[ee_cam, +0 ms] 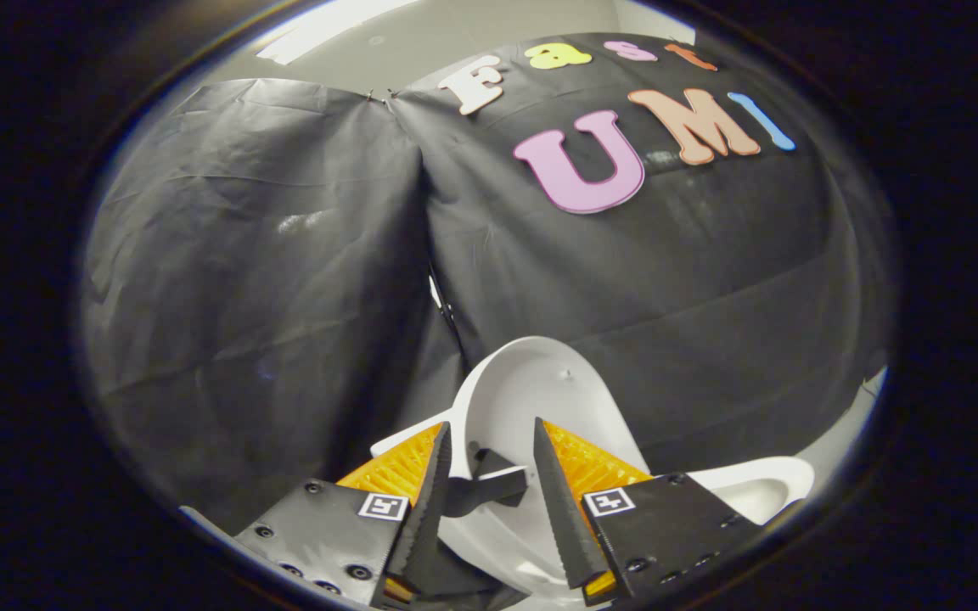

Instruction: Open the toilet lid.

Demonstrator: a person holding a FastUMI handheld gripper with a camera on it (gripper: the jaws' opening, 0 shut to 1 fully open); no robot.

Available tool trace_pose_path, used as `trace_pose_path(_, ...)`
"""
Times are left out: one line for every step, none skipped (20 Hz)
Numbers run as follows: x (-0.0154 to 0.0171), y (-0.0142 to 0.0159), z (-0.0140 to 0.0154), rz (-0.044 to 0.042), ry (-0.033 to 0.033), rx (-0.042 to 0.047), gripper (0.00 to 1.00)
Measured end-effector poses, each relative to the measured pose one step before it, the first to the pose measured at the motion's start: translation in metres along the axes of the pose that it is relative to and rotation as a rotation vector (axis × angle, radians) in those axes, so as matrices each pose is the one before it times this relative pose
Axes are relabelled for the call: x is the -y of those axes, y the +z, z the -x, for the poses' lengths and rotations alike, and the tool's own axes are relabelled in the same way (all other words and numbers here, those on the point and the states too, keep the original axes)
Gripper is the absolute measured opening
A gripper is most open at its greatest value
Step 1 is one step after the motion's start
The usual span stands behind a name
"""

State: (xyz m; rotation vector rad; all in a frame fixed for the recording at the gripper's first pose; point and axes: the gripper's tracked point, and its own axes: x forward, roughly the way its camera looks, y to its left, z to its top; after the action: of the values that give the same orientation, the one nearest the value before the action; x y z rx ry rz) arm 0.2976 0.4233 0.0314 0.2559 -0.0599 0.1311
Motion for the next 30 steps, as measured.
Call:
trace_pose_path(0.01305,0.01177,0.00303,0.02391,-0.01798,0.02038,0.75)
trace_pose_path(0.01437,0.01017,0.00419,0.02606,-0.02038,0.01875,0.82)
trace_pose_path(0.01501,0.01016,0.00451,0.02036,-0.01921,0.0185,0.9)
trace_pose_path(0.01759,0.01298,0.00263,0.02236,-0.02408,0.02181,0.9)
trace_pose_path(0.01763,0.01138,0.00319,0.0203,-0.02457,0.01842,0.92)
trace_pose_path(0.02034,0.00961,0.00296,0.01988,-0.02998,0.01631,0.93)
trace_pose_path(0.01905,0.01044,0.00321,0.02002,-0.02862,0.01684,0.94)
trace_pose_path(0.0194,0.01043,0.00319,0.01687,-0.02705,0.01655,0.94)
trace_pose_path(0.01838,0.00927,0.00275,0.01467,-0.02246,0.01634,0.94)
trace_pose_path(0.01782,0.00968,0.00408,0.01887,-0.02084,0.0184,0.94)
trace_pose_path(0.01761,0.00921,0.0029,0.01888,-0.01796,0.01736,0.94)
trace_pose_path(0.01951,0.00847,0.00252,0.01568,-0.01986,0.01404,0.94)
trace_pose_path(0.01864,0.00605,0.00357,0.01576,-0.01579,0.00943,0.94)
trace_pose_path(0.01794,0.00434,0.00505,0.01627,-0.01084,0.00457,0.94)
trace_pose_path(0.01853,0.00384,0.00534,0.01719,-0.01534,0.00141,0.94)
trace_pose_path(0.02335,0.00288,0.00542,0.01755,-0.02552,-0.00073,0.94)
trace_pose_path(0.01882,0.0024,0.00486,0.01028,-0.02299,-0.00261,0.94)
trace_pose_path(0.0187,-0.00026,0.00512,0.00754,-0.01727,-0.00691,0.94)
trace_pose_path(0.01729,-0.00133,0.00551,0.00436,-0.01562,-0.00654,0.94)
trace_pose_path(0.01692,-0.00227,0.00572,0.00295,-0.01459,-0.0073,0.94)
trace_pose_path(0.0147,-0.00213,0.00633,0.00187,-0.01259,-0.00874,0.94)
trace_pose_path(0.01433,-0.00295,0.00373,0.001,-0.00812,-0.00689,0.94)
trace_pose_path(0.00959,-0.00133,0.00455,-0.00378,-0.00358,-0.00509,0.94)
trace_pose_path(0.01024,-0.00266,0.00391,-0.00731,0.00504,-0.0067,0.94)
trace_pose_path(0.00568,-0.00154,0.00407,-0.00294,0.01328,-0.00576,0.94)
trace_pose_path(0.0048,-0.00379,0.00412,-0.00207,0.01355,-0.00662,0.94)
trace_pose_path(0.00608,-0.00232,0.00353,0.00546,0.0066,-0.00632,0.94)
trace_pose_path(0.00636,-0.00354,0.00168,0.00515,0.0069,-0.00897,0.94)
trace_pose_path(0.00538,-0.00341,0.00249,0.00444,0.00714,-0.00676,0.94)
trace_pose_path(0.00427,-0.00235,0.00325,0.0022,0.00648,-0.01121,0.94)
